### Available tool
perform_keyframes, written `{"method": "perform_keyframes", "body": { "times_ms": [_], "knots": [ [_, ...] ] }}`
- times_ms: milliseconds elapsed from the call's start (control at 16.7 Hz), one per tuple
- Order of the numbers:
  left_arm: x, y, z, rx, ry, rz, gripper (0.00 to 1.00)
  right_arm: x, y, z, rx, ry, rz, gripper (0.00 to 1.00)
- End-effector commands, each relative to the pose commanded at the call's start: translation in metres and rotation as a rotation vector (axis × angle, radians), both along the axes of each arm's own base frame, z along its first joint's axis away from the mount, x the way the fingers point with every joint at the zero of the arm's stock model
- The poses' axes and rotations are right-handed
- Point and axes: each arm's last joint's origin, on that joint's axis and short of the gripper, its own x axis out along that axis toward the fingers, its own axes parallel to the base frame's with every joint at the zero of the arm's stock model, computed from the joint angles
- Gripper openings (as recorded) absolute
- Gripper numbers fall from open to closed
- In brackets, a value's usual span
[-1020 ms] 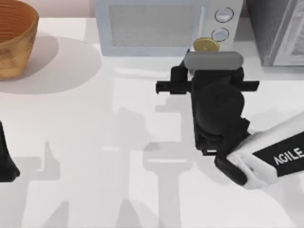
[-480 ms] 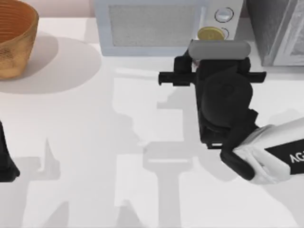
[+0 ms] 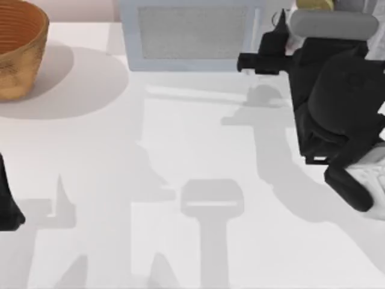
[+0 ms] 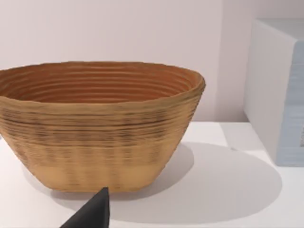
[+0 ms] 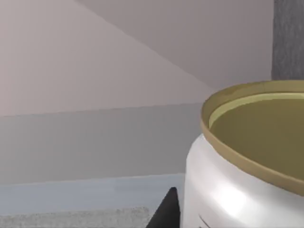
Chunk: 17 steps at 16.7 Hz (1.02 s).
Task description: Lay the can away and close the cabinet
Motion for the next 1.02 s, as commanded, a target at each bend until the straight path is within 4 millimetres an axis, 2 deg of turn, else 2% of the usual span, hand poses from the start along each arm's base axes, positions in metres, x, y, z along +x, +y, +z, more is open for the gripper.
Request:
{"method": "perform_keyframes", "body": {
  "times_ms": [240,480,720,1020],
  "knots": [
    [0.0,0.0,0.0,0.0,0.0,0.0,1.0,-0.022,-0.054,0.029,-0.018,-0.003,-0.003,0.0],
    [0.0,0.0,0.0,0.0,0.0,0.0,1.0,-0.061,-0.109,0.039,-0.043,0.013,-0.004,0.0],
    [0.0,0.0,0.0,0.0,0.0,0.0,1.0,-0.107,-0.153,0.027,-0.059,0.033,-0.002,0.0],
    [0.0,0.0,0.0,0.0,0.0,0.0,1.0,-0.152,-0.182,-0.01,-0.069,0.058,0.005,0.0]
  ]
}}
